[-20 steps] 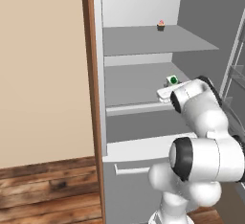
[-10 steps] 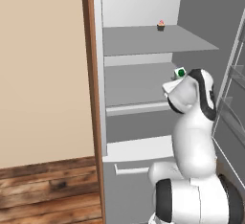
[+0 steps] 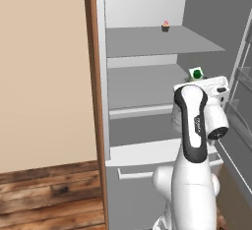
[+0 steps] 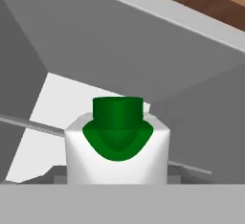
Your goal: Take out the milk from the fridge and place it on the tray on the counter. Then take the sugar cube near the tray and place it in the tray.
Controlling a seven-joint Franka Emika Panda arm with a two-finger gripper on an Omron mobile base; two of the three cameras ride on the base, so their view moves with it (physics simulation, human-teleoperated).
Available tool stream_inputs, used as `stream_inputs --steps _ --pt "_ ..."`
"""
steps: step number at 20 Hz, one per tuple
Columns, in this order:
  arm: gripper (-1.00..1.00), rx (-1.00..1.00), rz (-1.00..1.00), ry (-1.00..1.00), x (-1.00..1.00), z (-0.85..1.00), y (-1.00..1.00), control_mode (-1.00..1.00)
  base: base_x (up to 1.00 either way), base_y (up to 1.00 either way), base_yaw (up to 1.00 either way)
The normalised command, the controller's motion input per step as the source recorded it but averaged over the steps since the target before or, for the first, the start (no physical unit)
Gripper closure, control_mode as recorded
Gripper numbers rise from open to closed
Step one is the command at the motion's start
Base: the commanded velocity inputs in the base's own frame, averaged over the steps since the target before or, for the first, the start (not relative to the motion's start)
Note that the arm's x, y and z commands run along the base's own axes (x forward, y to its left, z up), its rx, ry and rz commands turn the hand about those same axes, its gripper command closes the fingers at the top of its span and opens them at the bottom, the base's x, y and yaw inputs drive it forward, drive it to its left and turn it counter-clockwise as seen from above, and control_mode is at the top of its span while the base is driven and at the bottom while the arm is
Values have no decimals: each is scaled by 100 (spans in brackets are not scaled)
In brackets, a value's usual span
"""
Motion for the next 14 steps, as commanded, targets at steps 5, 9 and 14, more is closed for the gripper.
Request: stream_inputs --steps 5,9,14 --pt "100 9 8 2 -83 100 0 -100 0 0 0" --pt "100 23 9 14 -45 83 7 -100 0 0 0" --pt "100 21 1 21 -35 36 0 -100 0 0 0"
